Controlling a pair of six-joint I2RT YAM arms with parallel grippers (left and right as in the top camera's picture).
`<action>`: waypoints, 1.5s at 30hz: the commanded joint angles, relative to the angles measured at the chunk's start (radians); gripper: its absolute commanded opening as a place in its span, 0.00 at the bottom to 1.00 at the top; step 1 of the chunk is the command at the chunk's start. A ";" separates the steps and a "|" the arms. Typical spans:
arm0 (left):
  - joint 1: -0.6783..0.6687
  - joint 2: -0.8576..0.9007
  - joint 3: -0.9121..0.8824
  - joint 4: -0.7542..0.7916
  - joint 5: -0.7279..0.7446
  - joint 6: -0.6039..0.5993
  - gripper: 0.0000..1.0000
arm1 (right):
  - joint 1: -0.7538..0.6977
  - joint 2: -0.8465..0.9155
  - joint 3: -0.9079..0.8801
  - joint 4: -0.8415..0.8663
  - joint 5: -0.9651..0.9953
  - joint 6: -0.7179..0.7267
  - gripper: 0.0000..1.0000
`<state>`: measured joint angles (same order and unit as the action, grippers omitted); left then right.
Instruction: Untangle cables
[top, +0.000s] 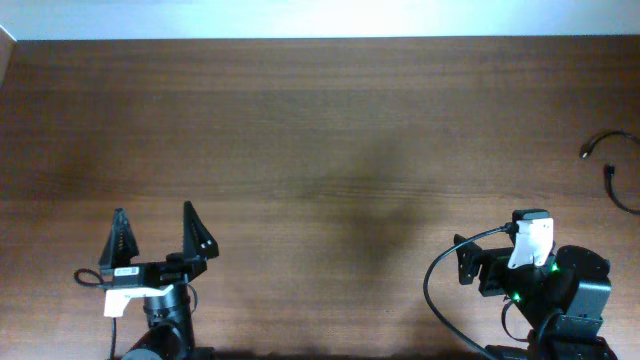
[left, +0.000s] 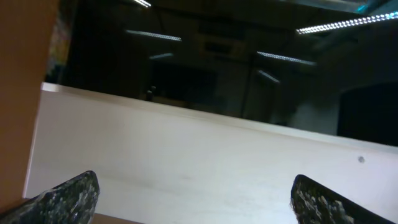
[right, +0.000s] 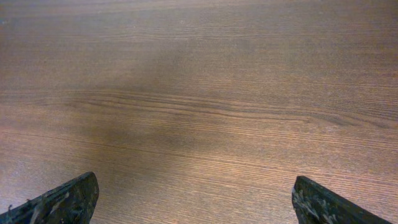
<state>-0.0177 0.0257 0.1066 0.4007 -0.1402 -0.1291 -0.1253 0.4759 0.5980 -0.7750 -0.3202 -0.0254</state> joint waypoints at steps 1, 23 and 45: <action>0.069 -0.021 -0.008 -0.063 -0.014 -0.005 0.99 | 0.001 -0.003 0.002 0.003 -0.009 0.008 0.99; 0.079 -0.021 -0.033 -0.640 0.119 0.276 0.99 | 0.001 -0.003 0.002 0.003 -0.009 0.008 0.99; 0.079 -0.021 -0.034 -0.637 0.081 0.174 0.99 | 0.001 -0.006 0.002 0.004 0.004 0.007 0.99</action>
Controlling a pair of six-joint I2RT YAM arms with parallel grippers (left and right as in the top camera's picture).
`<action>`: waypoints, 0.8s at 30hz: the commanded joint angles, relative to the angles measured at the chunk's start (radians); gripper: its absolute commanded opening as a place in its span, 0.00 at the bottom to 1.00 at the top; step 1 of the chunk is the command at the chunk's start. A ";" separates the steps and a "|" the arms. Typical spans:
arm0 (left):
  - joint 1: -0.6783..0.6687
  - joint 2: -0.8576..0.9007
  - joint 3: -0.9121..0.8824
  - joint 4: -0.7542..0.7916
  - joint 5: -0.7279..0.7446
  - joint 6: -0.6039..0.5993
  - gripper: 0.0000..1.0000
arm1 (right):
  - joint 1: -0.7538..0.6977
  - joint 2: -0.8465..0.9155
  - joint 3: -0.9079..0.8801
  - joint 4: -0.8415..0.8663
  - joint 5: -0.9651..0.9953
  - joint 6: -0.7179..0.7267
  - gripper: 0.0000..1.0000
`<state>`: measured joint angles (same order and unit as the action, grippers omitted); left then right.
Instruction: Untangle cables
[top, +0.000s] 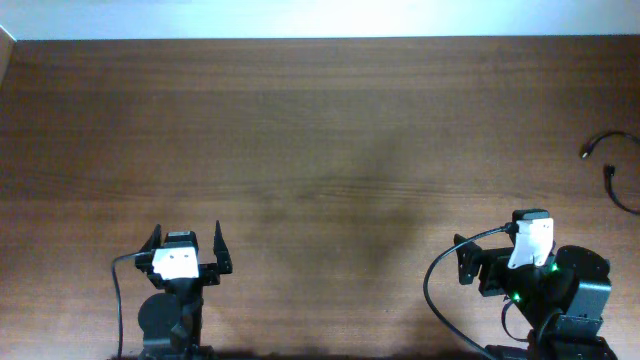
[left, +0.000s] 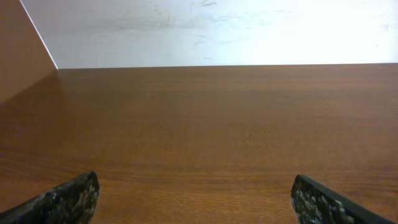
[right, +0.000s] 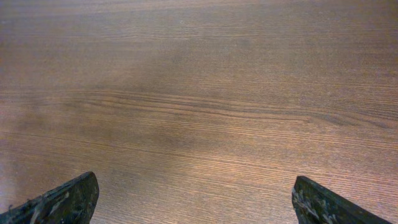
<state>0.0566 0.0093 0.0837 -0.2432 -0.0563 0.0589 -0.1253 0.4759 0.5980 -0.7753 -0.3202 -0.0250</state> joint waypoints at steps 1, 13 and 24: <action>0.005 -0.004 -0.011 0.006 -0.003 -0.014 0.99 | 0.001 -0.006 0.001 0.005 0.065 0.007 0.99; 0.005 -0.004 -0.011 0.006 -0.003 -0.014 0.99 | 0.001 -0.473 -0.592 0.833 0.234 -0.057 0.99; 0.005 -0.004 -0.011 0.006 -0.003 -0.014 0.99 | 0.040 -0.473 -0.592 0.701 0.328 0.085 0.99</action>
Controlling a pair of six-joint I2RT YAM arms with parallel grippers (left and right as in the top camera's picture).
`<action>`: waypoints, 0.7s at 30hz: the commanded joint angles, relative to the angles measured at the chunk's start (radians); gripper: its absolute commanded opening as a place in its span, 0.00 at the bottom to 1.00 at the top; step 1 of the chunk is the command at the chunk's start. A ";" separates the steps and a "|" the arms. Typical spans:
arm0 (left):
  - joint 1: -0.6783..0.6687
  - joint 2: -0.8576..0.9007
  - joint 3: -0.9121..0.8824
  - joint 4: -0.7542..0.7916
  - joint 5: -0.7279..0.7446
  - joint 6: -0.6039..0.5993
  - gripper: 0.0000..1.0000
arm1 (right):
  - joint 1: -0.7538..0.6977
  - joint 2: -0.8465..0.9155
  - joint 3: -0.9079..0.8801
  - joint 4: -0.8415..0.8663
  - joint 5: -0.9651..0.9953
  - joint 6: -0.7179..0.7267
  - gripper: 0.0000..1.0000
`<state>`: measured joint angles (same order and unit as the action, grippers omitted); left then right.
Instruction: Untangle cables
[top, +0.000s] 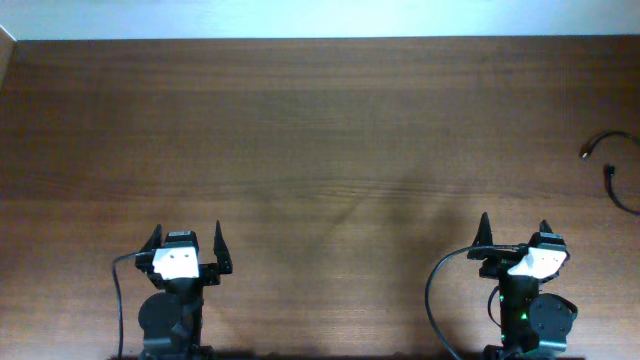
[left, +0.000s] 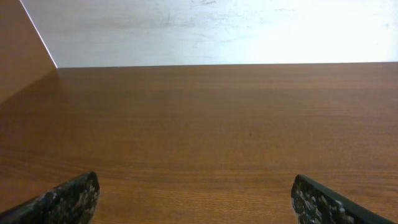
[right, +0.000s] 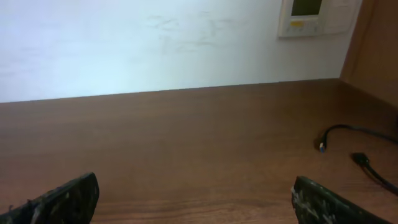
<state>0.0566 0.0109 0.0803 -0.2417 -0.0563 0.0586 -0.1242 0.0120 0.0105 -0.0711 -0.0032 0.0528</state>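
Black cable ends (top: 606, 158) lie at the table's far right edge; the right wrist view shows two plug ends of those cables (right: 348, 144) trailing off to the right. My left gripper (top: 185, 240) sits near the front left edge, open and empty, fingertips (left: 68, 198) wide apart over bare wood. My right gripper (top: 512, 228) sits near the front right edge, open and empty, facing the back wall. Both are far from the cables.
The brown wooden table (top: 320, 130) runs to a white back wall (right: 155, 43). A wooden side panel (left: 22, 56) rises at the left, another side panel (right: 373, 43) at the right. A small wall device (right: 308, 15) hangs on the back wall.
My right arm has turned from looking down at the tabletop to facing the back wall, with its fingers now pointing away from the front edge. The left arm has not moved.
At first my left gripper was raised and wide open, its camera aimed above the wall, and my right pointed down at the wood. Then the left sat low facing along the table. Now the right faces the same way.
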 joint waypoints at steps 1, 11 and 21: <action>0.005 -0.006 -0.008 0.005 -0.003 -0.013 0.99 | 0.053 -0.009 -0.005 -0.006 0.012 0.003 0.99; 0.005 -0.006 -0.008 0.005 -0.003 -0.013 0.99 | 0.123 -0.009 -0.005 -0.008 0.005 -0.093 0.99; 0.005 -0.006 -0.008 0.005 -0.003 -0.013 0.99 | 0.123 -0.008 -0.005 -0.008 0.016 -0.048 0.99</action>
